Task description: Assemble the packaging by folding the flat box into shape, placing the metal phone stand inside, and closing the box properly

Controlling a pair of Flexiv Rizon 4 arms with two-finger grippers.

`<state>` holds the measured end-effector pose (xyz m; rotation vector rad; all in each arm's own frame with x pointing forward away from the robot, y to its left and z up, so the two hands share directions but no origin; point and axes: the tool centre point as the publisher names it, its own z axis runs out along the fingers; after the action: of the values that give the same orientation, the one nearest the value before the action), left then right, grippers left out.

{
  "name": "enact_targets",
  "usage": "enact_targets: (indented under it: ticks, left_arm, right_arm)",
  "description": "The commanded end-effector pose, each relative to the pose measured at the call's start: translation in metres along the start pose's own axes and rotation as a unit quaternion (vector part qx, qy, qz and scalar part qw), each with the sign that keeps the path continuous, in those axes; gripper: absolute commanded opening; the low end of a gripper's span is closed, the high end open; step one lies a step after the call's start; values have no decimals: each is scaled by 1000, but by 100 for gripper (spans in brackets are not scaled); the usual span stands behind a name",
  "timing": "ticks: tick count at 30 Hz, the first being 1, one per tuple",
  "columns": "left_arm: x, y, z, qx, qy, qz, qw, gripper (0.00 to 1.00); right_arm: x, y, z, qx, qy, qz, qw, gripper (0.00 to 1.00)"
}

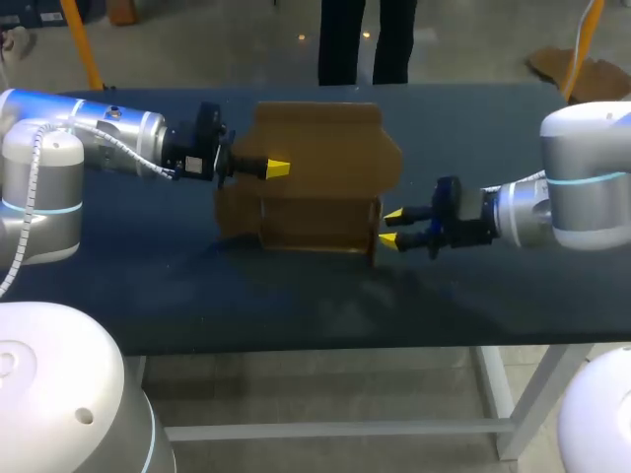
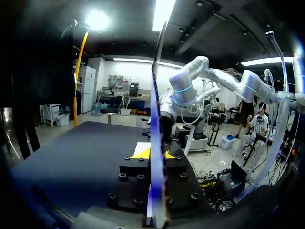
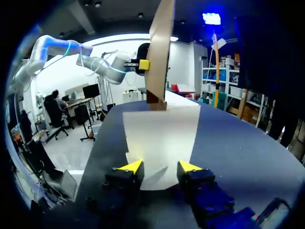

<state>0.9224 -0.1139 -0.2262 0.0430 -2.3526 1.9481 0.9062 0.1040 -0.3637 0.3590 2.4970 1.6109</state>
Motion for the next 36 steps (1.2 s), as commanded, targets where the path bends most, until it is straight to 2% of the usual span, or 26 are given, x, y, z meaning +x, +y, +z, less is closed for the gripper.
enact_targets:
  ticks: [1,9,22,36]
  left_arm:
    - [-1,3,1,0,2,0,1000,0]
    - [-1,3,1,0,2,0,1000,0]
    - [-1,3,1,0,2,0,1000,0]
    - [-1,3,1,0,2,0,1000,0]
  right_arm:
    - [-2,1,8,-4,-2,1,1000,49]
    - [3,5,17,-10,-40,10,999,49]
    - [5,7,29,-12,-119,46,992,54]
    - [1,7,32,-10,-213,84,973,56]
